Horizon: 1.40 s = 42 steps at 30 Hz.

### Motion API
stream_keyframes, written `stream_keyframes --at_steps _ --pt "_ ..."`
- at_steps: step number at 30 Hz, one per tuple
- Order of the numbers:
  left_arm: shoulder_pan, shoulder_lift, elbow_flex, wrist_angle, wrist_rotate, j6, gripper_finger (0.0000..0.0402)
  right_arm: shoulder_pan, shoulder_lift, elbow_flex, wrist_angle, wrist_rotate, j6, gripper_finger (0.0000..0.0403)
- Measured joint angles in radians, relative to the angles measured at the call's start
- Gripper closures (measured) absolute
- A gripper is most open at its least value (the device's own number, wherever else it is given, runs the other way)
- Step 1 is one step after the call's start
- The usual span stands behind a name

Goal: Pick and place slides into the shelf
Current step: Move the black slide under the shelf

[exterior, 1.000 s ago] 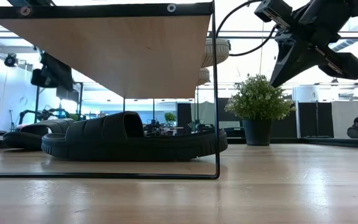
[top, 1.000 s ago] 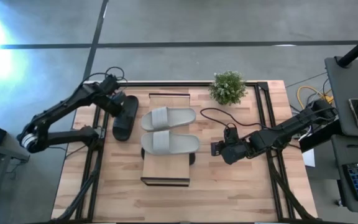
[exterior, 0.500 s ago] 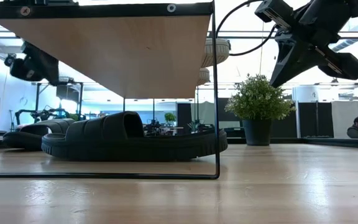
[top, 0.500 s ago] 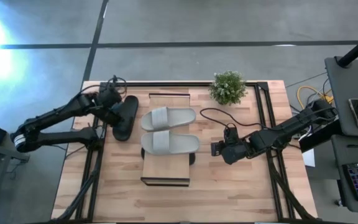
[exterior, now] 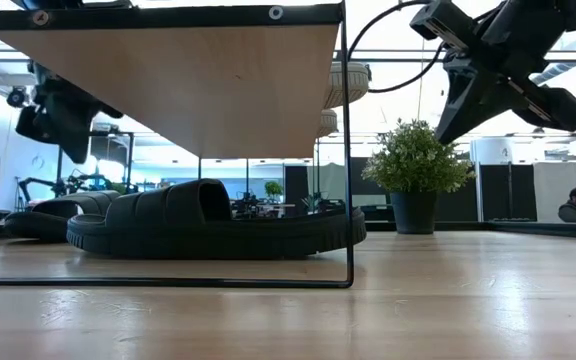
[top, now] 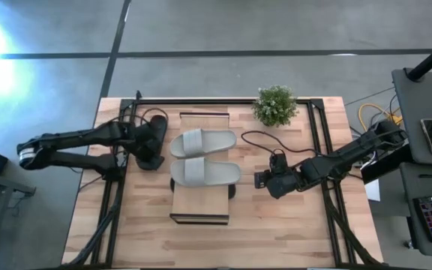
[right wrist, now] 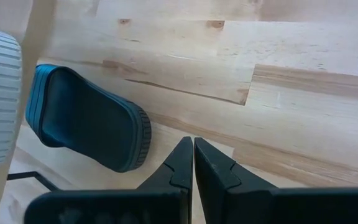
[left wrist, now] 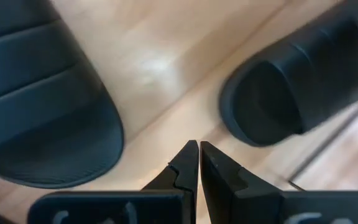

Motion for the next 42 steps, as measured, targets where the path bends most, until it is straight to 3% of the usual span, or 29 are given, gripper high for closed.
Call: stream_keyframes --at_steps 10,14,20,29,36,42 --pt "-0.042 0.121 -0.003 -0.011 -0.156 -0.004 0.0400 0.000 0.018 -0.002 0.004 -0.010 0.012 0.0394" --pt "-0.042 0.072 0.006 -0.009 -0.167 -0.004 0.0400 0.001 0.018 -0.002 0.004 -0.011 0.015 0.0394" --pt "-0.035 -0.047 -0.015 -0.112 -0.315 -0.125 0.0400 0.001 0.018 -0.002 0.004 -0.011 0.007 0.0394" --pt "-0.039 -0.110 -0.202 0.044 -0.223 -0.237 0.0400 0.000 0.018 -0.002 -0.006 -0.009 -0.012 0.0394" --pt "-0.041 -0.088 -0.265 0.066 -0.360 -0.240 0.0400 0.000 0.018 -0.002 -0.008 -0.019 -0.010 0.0394" --pt "-0.042 -0.040 -0.317 0.097 -0.360 -0.234 0.0400 0.000 0.018 -0.002 -0.030 -0.033 -0.007 0.0394"
